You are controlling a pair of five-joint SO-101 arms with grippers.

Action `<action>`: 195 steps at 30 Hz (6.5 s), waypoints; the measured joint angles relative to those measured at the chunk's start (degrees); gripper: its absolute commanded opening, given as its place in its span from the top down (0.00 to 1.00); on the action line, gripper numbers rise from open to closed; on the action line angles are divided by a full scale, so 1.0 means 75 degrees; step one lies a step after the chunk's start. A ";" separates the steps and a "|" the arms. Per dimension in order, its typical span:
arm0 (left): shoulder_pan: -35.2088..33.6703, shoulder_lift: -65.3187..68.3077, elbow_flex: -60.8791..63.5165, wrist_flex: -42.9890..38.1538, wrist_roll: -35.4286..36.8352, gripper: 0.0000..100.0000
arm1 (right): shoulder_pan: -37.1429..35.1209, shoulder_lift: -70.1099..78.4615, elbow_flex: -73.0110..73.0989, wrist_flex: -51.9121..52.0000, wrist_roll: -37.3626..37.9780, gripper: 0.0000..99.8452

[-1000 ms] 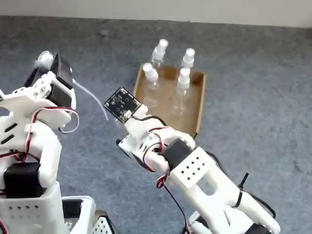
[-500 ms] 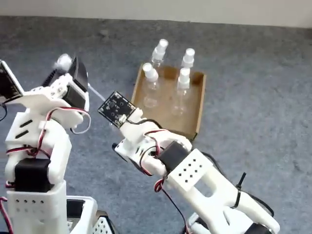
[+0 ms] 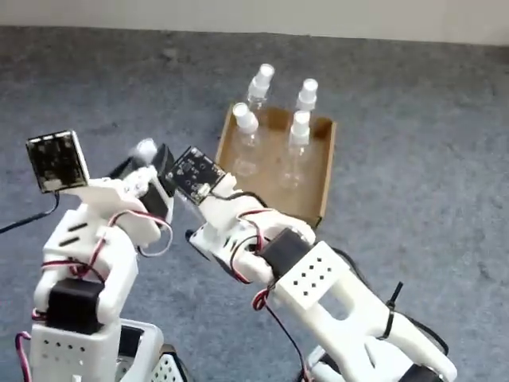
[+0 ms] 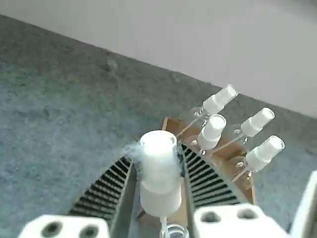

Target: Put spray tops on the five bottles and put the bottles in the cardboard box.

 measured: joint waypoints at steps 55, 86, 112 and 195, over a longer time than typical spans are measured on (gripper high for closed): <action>0.2063 -0.0434 0.1407 -0.0363 -0.1266 0.91 | 0.0410 -0.2473 0.3118 -0.2872 -0.0223 1.00; 0.1500 -0.0727 -0.0188 0.1829 -0.2251 0.83 | 0.0434 -0.2532 0.3669 -0.3915 -0.0188 1.00; 0.0176 -0.0516 0.1559 -0.1207 -0.1114 0.87 | 0.0434 -0.2555 0.3833 -0.3915 -0.0188 1.00; -0.1489 -0.1348 0.4290 -0.2415 -0.3516 0.88 | 0.2145 0.1207 -0.0246 -0.3411 -0.0516 1.00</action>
